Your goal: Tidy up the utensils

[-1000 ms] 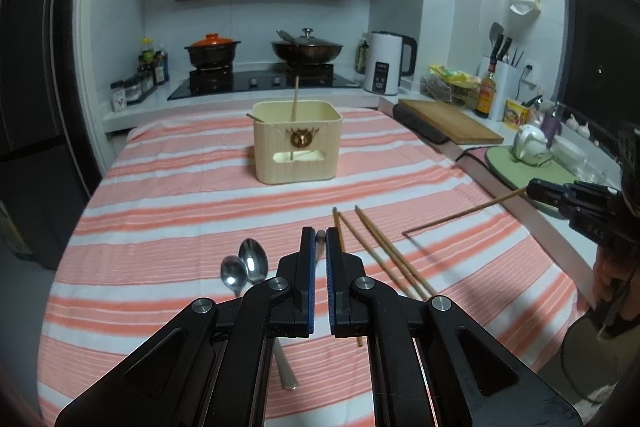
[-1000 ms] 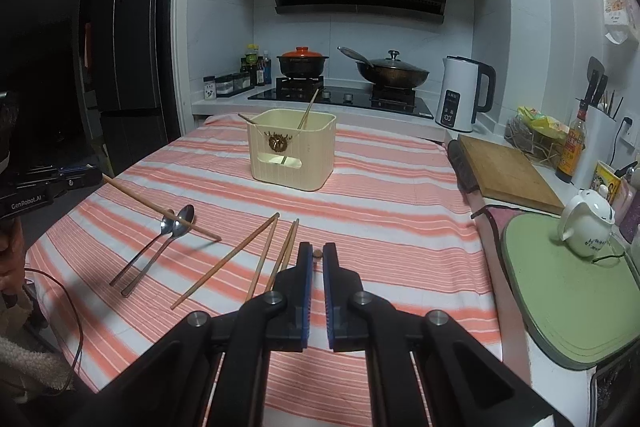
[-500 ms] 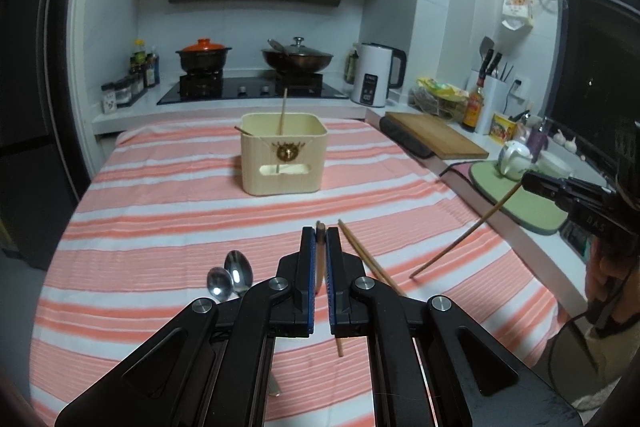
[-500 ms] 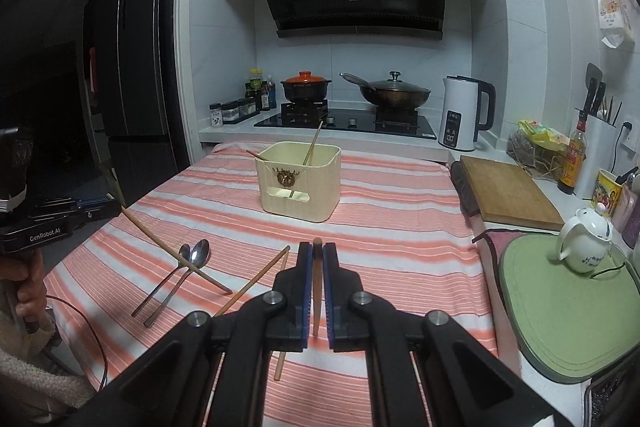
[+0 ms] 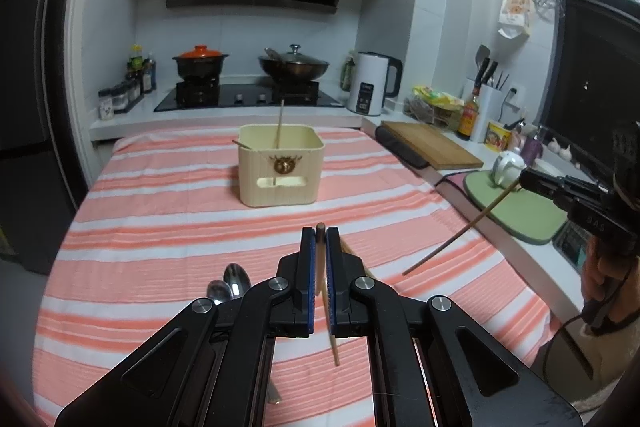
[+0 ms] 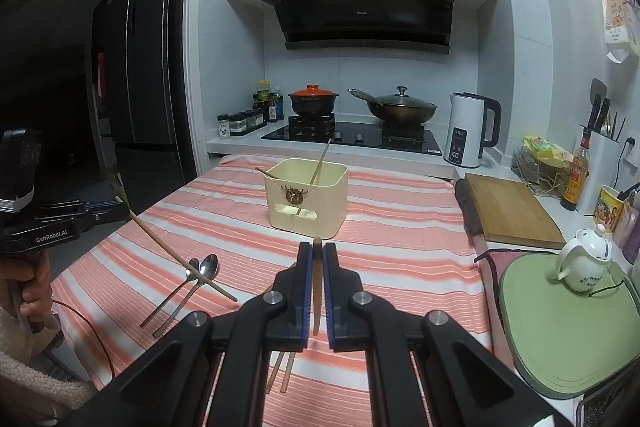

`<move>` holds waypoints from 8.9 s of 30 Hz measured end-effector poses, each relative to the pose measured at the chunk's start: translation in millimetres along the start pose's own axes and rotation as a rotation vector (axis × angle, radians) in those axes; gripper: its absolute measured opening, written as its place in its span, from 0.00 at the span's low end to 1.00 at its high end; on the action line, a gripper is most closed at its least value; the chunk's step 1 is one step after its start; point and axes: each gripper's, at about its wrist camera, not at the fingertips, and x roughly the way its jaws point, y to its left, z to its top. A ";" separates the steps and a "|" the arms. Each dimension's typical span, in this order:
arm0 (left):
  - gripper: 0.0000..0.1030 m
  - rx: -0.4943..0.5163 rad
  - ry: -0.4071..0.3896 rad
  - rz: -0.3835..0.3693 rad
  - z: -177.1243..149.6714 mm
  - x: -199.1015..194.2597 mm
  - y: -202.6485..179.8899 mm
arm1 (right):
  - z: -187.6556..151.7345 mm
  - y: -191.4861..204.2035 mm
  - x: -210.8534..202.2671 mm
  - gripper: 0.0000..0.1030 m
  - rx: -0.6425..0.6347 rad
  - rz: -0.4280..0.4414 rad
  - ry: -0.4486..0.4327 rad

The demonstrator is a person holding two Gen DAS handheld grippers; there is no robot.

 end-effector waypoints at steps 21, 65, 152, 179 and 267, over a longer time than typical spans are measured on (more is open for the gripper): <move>0.02 -0.026 -0.073 -0.035 106.7 7.5 22.2 | 94.4 19.4 44.2 0.05 -0.094 0.095 -0.055; 0.93 -0.056 0.190 0.080 96.2 161.2 68.9 | 123.7 -16.7 233.3 0.70 0.038 0.084 0.085; 0.99 0.055 0.374 0.153 -132.9 130.3 -17.4 | -151.1 -51.2 159.2 0.81 0.115 -0.117 0.470; 0.96 0.057 0.417 0.147 -138.4 142.9 -15.4 | -158.0 27.2 127.7 0.42 -0.114 0.128 0.481; 0.06 0.012 0.377 0.122 -143.9 125.9 0.0 | -168.3 -35.4 111.1 0.11 0.048 -0.062 0.409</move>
